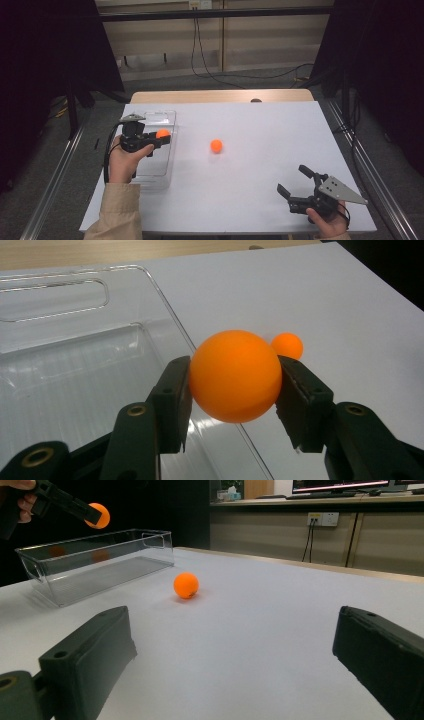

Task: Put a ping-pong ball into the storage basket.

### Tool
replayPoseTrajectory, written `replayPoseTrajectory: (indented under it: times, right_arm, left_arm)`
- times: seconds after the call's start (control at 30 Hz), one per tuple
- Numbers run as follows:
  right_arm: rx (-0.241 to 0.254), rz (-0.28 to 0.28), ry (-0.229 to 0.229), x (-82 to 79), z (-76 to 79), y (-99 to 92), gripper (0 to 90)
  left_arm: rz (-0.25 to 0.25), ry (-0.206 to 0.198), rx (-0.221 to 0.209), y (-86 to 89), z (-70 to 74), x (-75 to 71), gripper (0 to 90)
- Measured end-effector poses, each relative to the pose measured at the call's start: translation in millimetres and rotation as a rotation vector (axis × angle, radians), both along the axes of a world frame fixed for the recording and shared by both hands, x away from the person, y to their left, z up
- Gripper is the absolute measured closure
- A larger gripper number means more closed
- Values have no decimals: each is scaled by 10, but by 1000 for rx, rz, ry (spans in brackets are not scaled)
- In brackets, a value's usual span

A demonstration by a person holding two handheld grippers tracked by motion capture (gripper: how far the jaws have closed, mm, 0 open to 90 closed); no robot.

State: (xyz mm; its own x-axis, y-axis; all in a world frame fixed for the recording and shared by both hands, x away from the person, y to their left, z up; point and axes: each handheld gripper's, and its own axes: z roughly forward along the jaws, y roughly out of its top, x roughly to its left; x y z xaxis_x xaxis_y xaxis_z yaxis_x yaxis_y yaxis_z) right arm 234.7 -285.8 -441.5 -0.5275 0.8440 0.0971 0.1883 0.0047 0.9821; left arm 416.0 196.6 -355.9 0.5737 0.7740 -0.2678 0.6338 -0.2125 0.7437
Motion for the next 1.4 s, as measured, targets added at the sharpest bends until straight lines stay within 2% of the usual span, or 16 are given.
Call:
replayPoseTrajectory:
  times: [0.6, 1.07, 1.23, 1.4]
  right_arm:
    - [0, 0, 0, -1, 0, -4, 21]
    - [-2, 3, -2, -1, 2, -3, 21]
    - [0, 2, 0, -1, 2, 1, 21]
    - [0, 1, -1, 0, 2, 0, 21]
  left_arm:
    - [13, 3, 17, 46, -37, 25, 508]
    - [41, -2, 35, 105, -62, 36, 508]
    - [42, 2, 19, 127, -74, 41, 508]
    - [47, -3, 30, 144, -76, 43, 507]
